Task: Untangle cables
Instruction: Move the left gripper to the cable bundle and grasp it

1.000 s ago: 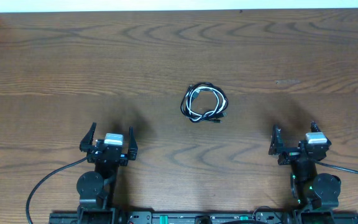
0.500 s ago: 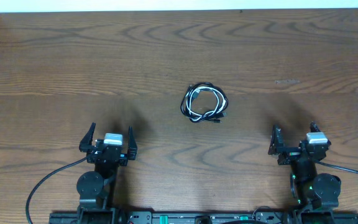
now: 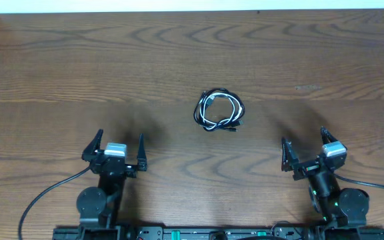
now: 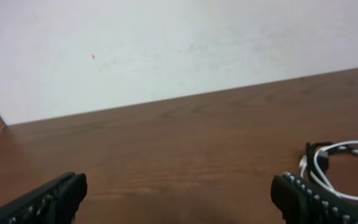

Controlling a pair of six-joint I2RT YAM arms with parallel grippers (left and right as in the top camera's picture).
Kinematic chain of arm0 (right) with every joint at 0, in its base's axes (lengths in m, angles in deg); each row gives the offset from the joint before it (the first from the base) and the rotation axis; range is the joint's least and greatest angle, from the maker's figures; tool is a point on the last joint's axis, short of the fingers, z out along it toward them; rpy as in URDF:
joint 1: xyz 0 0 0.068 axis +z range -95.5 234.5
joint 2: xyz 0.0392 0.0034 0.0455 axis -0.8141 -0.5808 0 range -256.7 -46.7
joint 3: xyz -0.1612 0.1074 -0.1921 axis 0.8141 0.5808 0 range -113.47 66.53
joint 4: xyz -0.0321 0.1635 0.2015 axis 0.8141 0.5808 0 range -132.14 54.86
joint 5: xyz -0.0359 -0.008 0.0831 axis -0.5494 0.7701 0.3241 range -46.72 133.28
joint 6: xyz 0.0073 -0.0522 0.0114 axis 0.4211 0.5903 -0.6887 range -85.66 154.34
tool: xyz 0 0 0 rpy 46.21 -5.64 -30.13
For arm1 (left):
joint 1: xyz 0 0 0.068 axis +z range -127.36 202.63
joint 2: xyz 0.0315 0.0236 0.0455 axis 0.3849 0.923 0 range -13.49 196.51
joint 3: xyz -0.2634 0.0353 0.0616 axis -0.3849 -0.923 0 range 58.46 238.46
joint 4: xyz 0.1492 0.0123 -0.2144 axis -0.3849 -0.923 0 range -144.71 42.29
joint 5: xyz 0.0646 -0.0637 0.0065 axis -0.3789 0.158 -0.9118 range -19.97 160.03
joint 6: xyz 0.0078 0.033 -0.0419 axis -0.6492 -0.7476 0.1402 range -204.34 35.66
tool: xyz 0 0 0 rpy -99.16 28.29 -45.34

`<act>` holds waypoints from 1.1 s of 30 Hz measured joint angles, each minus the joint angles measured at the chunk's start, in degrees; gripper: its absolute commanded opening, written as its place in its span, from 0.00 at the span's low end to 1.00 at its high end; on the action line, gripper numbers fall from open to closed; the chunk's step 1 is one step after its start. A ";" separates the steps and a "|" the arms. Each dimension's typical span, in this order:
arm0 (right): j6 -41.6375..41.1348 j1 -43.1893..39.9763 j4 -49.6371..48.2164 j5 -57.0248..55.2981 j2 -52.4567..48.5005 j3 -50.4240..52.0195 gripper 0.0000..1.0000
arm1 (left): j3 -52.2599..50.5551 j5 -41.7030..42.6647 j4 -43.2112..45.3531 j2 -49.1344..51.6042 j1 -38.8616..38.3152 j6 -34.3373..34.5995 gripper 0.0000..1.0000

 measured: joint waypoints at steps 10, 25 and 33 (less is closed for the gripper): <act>-0.31 0.00 5.51 2.64 -5.75 -11.58 0.99 | 16.57 3.06 -12.70 9.49 0.00 -0.72 1.00; 1.84 0.00 25.35 8.48 -36.39 -42.86 0.99 | 47.34 16.37 -34.99 46.23 -0.24 -0.90 1.00; 2.60 0.00 32.06 14.84 -53.86 -54.71 0.99 | 62.53 18.64 -44.74 67.25 -7.37 -0.92 1.00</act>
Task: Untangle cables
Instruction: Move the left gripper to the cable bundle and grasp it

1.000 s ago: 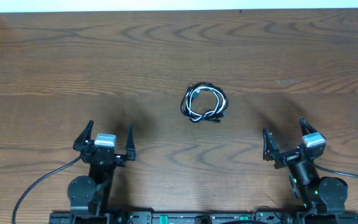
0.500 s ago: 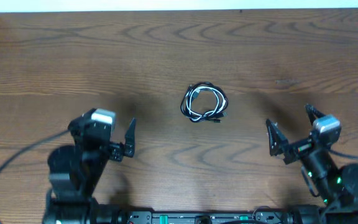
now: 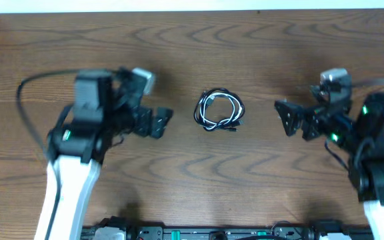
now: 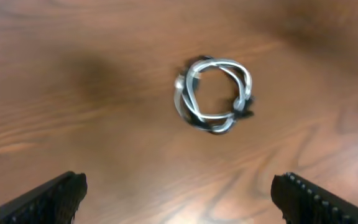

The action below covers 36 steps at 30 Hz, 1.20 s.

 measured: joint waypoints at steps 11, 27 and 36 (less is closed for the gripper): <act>1.38 0.00 1.62 5.01 -14.69 -5.20 0.99 | 11.08 0.92 -1.79 21.31 -9.68 0.50 1.00; 2.05 0.00 3.08 4.31 -16.52 -5.20 0.99 | 11.08 1.25 5.95 40.76 -16.06 -4.72 0.77; 2.08 0.00 4.31 4.17 -16.52 -5.20 0.99 | 11.08 -2.58 10.01 44.46 -22.40 -5.62 0.64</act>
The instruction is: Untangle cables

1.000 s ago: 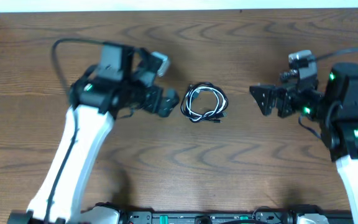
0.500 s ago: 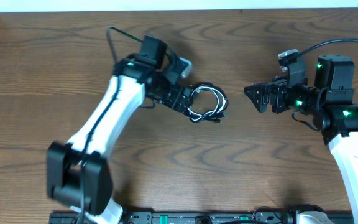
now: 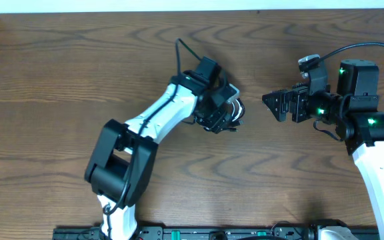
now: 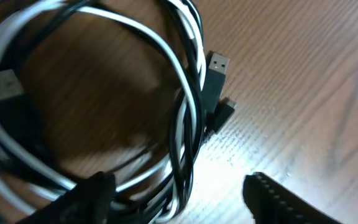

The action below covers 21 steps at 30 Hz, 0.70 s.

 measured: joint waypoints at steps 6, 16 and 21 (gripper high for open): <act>0.00 0.00 0.09 -0.20 0.00 0.00 0.99 | 0.00 -1.46 0.63 2.43 -0.87 -0.15 0.56; 0.00 0.00 0.52 -1.14 0.00 0.00 0.99 | 0.00 -1.88 0.66 2.69 -0.92 -0.15 0.47; 0.00 0.00 0.52 -1.31 0.00 0.00 0.99 | -0.28 -2.86 1.09 2.69 -0.92 -0.07 0.33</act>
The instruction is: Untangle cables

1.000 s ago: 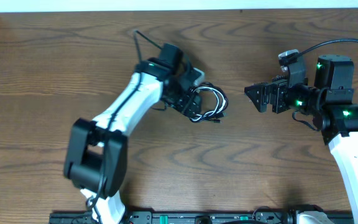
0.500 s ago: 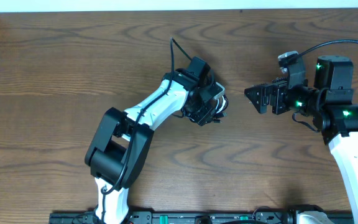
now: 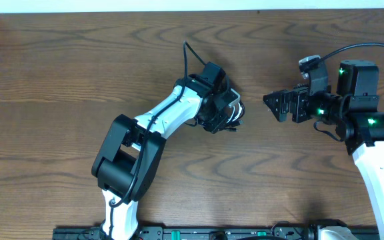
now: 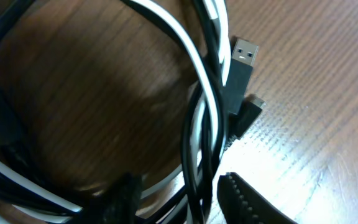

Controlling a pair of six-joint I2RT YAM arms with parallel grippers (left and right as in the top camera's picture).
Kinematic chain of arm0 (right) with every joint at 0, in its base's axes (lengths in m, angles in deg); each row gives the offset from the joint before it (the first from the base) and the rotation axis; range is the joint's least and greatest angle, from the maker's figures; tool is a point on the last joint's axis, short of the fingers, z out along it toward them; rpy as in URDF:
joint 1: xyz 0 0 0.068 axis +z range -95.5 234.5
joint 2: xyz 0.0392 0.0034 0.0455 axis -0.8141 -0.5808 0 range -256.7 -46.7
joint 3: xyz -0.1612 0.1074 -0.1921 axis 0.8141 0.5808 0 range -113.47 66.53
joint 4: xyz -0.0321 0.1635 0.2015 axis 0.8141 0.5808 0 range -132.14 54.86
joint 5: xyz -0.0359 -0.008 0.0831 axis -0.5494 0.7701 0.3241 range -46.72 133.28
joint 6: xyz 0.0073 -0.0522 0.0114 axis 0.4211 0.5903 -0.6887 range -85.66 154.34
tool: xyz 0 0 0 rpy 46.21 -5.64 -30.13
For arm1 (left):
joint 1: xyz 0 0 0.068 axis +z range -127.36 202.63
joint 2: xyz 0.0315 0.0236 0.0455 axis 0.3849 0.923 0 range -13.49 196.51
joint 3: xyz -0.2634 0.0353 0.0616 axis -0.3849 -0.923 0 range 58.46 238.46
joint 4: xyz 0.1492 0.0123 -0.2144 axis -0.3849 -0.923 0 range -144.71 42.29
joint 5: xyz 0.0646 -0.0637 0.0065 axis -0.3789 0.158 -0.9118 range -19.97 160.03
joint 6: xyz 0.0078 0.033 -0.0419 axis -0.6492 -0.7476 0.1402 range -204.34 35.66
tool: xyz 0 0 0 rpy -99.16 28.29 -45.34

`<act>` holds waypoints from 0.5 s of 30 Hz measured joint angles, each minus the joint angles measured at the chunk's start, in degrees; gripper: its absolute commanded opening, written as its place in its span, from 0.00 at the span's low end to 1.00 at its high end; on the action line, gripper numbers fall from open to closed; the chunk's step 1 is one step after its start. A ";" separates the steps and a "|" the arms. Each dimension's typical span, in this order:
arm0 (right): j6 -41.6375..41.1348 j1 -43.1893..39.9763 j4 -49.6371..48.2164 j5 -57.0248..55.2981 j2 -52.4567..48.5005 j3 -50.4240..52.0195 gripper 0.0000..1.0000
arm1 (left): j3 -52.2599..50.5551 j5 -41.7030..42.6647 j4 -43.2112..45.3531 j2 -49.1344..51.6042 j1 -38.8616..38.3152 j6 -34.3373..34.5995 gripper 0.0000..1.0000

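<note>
The tangled bundle of black and white cables (image 3: 236,112) lies at the table's middle and fills the left wrist view (image 4: 194,93). A black USB plug (image 4: 241,59) and a smaller black plug (image 4: 246,114) stick out at its right side. My left gripper (image 3: 220,113) is down on the bundle, still open. Its jaws stand either side of a few black and white strands (image 4: 201,186), with the right fingertip (image 4: 244,199) just outside the loop. My right gripper (image 3: 273,107) hangs open to the right of the bundle, apart from it and holding nothing.
Brown wooden table (image 3: 79,67) with a white wall along the far edge. The left arm (image 3: 159,120) stretches diagonally from the front toward the middle. The right arm (image 3: 372,140) occupies the right side.
The left gripper's jaws stand closer together around the strands at the bundle's right side, and the camera sits slightly nearer the plugs. The right gripper has not moved.
Both grippers rested open at the table's front edge, the bundle lying untouched at the middle. Then both arms were raised on either side of it. Then the left gripper was down on the bundle, and now its jaws have narrowed around some strands.
</note>
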 measured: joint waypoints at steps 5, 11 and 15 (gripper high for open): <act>0.00 0.00 0.00 -0.07 0.00 0.00 0.99 | -0.72 -0.24 0.85 0.00 -0.04 -0.15 0.08; -0.09 0.00 -0.07 -0.15 0.00 0.00 0.96 | -0.68 -0.22 1.03 -0.13 -0.04 3.37 0.08; -1.38 0.00 -0.96 -0.15 0.00 0.00 0.92 | -0.68 -0.42 0.98 -2.84 0.11 8.37 0.07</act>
